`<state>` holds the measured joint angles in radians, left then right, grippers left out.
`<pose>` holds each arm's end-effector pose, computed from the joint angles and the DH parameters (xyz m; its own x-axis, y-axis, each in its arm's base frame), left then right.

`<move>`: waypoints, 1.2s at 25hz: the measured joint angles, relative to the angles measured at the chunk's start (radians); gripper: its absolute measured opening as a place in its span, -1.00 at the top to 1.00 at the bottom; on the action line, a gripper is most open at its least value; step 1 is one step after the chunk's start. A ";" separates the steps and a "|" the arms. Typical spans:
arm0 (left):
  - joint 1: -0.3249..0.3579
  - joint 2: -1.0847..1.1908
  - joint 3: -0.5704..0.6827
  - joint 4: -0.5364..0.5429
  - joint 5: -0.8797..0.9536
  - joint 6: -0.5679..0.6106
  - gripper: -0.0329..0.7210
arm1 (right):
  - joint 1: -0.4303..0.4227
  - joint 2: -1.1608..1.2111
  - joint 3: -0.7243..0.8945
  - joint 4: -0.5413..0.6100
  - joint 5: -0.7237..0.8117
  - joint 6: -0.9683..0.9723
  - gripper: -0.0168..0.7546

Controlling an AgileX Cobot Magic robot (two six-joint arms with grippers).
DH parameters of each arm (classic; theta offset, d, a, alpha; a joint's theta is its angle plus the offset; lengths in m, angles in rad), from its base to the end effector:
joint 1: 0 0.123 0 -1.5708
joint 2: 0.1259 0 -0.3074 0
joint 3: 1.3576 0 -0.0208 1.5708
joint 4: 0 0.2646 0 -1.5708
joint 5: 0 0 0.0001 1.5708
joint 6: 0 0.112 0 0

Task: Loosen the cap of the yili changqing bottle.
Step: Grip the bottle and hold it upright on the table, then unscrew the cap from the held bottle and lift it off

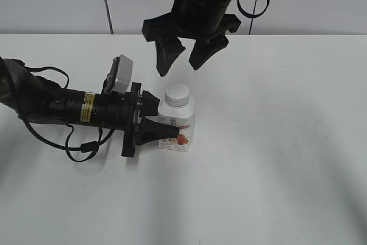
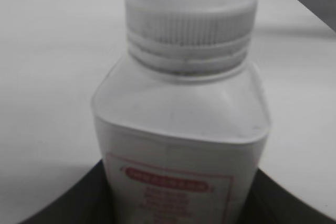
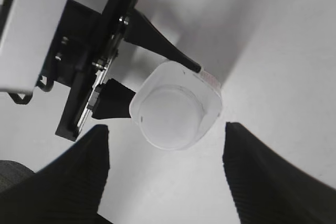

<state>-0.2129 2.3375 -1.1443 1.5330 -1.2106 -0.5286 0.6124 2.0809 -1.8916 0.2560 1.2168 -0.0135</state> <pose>0.3668 -0.1864 0.0551 -0.0360 0.2994 -0.9534 0.9993 -0.0009 -0.0380 0.3743 0.2955 0.2590 -0.8346 -0.4950 -0.2415 -0.5463 0.7998 0.2487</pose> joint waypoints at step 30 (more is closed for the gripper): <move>-0.013 0.000 0.000 0.007 -0.002 -0.003 -0.04 | 0.043 0.070 0.038 -0.047 0.002 0.013 -0.11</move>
<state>-0.2255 2.3375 -1.1443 1.5404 -1.2123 -0.5313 0.6551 2.1514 -1.8537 0.2087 1.2191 0.0000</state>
